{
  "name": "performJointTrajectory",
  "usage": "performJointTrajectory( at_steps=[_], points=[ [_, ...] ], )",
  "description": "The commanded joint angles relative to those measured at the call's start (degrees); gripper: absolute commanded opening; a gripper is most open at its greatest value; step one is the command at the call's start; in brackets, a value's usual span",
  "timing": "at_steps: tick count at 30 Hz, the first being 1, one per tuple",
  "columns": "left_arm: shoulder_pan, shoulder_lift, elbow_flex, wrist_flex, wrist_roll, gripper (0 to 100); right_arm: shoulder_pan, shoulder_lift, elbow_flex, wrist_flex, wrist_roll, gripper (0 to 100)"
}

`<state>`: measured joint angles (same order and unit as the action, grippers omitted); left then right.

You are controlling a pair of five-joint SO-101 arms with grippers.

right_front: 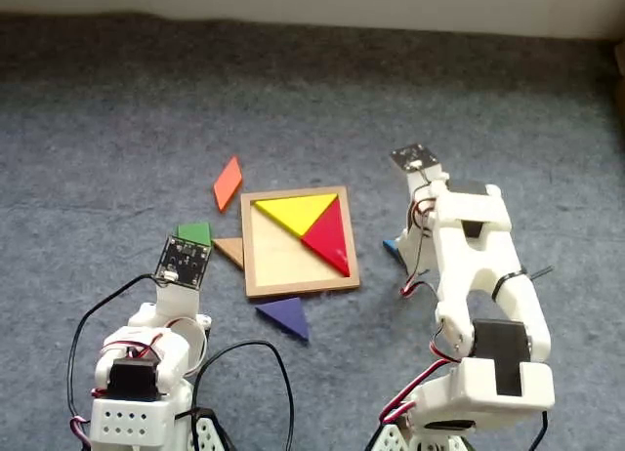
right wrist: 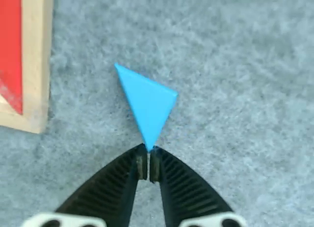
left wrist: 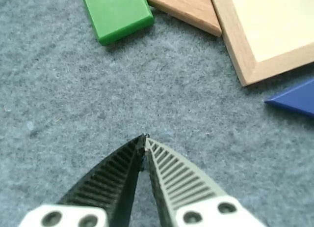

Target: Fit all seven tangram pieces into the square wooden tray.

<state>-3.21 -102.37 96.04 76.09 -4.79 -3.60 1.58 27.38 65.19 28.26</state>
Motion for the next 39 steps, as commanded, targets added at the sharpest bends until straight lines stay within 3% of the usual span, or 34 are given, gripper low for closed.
performJointTrajectory(
  at_steps=[1, 8, 20, 39],
  points=[
    [-0.22, -1.63, 1.1, 0.44, 0.44, 0, 0.22, -0.84, -4.88, 2.68, 0.35, 2.2],
    [-0.22, -1.63, 1.1, 0.44, 0.44, 0, -0.57, -0.75, -7.52, 4.62, 0.35, 19.6],
    [-0.22, -1.63, 1.1, 0.44, 0.44, 0, -8.92, -0.31, -7.25, 1.98, 0.7, 20.0],
    [-0.22, -1.63, 1.1, 0.44, 0.44, 0, -8.92, -0.04, -0.31, -6.64, 0.88, 19.8]
  ],
)
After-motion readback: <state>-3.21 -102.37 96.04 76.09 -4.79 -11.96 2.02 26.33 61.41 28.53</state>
